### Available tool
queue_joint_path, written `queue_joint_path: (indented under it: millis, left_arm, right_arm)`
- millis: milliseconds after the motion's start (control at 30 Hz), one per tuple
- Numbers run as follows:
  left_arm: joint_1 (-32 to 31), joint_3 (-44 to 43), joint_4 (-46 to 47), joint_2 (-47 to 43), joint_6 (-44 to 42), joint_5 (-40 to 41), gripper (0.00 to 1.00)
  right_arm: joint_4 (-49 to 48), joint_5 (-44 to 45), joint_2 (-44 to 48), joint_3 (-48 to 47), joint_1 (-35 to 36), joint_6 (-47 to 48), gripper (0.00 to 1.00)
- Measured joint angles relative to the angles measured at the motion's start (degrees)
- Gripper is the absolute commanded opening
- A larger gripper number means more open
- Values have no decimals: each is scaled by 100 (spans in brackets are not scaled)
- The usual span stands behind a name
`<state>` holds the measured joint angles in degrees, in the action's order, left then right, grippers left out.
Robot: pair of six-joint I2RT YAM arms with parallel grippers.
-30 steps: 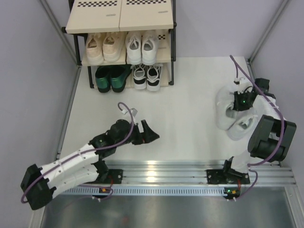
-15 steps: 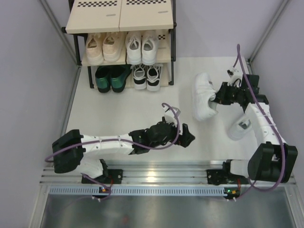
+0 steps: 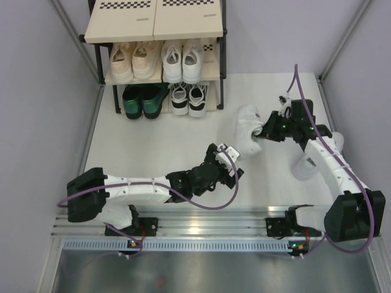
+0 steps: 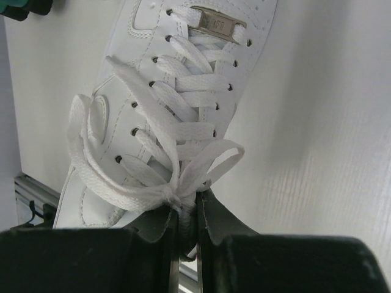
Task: Place and organize the shoes onto the shoe shelf
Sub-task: Pick up the shoe at the center of the board, then place the shoe at the center of the board.
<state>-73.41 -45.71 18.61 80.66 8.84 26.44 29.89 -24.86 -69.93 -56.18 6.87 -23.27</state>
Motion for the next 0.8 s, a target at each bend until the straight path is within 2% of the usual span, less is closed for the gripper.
queue_joint_path:
  millis: [167, 333, 800]
  left_arm:
    - [7, 136, 284, -33, -1285, 216, 98]
    - [17, 136, 710, 4, -2159, 214, 98]
    - [129, -702, 981, 1062, -3176, 131, 98]
  right_arm:
    - [61, 7, -116, -7, 227, -181, 0]
    - [177, -11, -140, -7, 398, -289, 0]
    - [181, 70, -188, -7, 476, -393, 0]
